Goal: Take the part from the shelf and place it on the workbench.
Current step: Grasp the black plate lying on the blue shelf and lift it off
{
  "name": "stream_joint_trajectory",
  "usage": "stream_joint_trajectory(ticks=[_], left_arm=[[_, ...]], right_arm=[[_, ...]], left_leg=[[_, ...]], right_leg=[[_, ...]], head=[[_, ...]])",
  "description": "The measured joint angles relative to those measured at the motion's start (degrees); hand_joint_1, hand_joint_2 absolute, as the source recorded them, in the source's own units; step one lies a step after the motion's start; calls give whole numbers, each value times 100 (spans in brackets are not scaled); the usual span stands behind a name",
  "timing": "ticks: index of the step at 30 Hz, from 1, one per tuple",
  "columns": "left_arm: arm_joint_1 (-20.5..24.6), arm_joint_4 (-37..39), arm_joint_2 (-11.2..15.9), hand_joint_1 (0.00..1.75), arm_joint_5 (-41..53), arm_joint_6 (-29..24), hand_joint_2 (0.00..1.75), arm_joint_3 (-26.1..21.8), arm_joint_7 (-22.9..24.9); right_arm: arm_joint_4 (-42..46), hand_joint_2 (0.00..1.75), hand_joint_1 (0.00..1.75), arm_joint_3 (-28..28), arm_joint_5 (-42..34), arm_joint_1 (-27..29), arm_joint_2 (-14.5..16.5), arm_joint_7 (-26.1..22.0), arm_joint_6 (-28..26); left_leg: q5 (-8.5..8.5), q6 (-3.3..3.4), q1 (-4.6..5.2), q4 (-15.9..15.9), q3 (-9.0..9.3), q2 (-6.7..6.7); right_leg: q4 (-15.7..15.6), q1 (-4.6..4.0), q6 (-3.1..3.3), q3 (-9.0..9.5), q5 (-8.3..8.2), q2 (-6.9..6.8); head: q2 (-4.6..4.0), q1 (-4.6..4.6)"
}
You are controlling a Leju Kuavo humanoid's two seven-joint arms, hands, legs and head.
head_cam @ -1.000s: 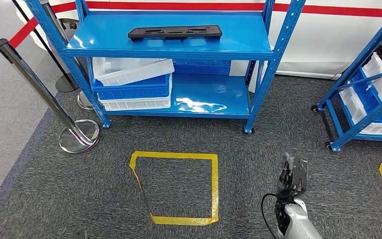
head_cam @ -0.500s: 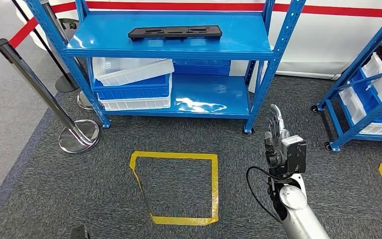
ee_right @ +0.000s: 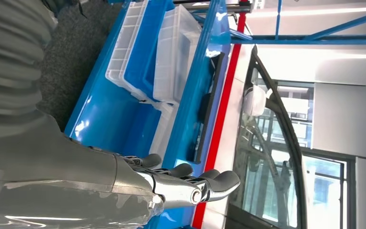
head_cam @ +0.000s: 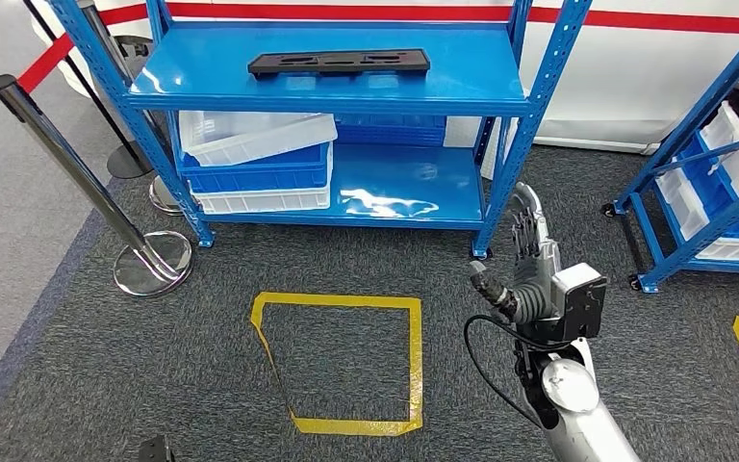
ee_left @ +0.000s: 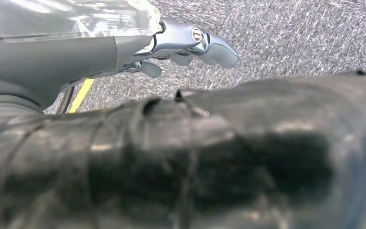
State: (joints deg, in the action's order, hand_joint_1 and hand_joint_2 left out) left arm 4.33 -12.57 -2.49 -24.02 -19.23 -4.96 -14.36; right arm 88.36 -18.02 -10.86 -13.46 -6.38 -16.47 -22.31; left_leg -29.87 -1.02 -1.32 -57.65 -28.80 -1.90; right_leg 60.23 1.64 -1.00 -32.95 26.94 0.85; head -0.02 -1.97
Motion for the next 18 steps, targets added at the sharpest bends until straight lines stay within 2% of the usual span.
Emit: stream_joint_trajectory(ticks=[10,14,18], left_arm=[[0,0,0,0,14,-26,0,2,26],[0,0,1,0,44,-31,0,5,17],[-1,0,4,0,56,-31,0,12,1]], right_arm=[[179,175,0,-23,-24,79,-20,65,-83],[259,0,0,-25,25,173,-33,78,-215],[383,0,0,-25,1,276,-58,9,-190]], left_leg=[[-1,1,1,-10,-3,0],[-4,6,1,-28,-15,-3],[-17,28,7,-71,-47,-4]], right_leg=[[-4,16,0,-1,-2,0],[-5,27,-7,-3,-6,-1],[-5,37,-31,-14,-19,-1]], head=[[0,-1],[0,-2],[0,-2]])
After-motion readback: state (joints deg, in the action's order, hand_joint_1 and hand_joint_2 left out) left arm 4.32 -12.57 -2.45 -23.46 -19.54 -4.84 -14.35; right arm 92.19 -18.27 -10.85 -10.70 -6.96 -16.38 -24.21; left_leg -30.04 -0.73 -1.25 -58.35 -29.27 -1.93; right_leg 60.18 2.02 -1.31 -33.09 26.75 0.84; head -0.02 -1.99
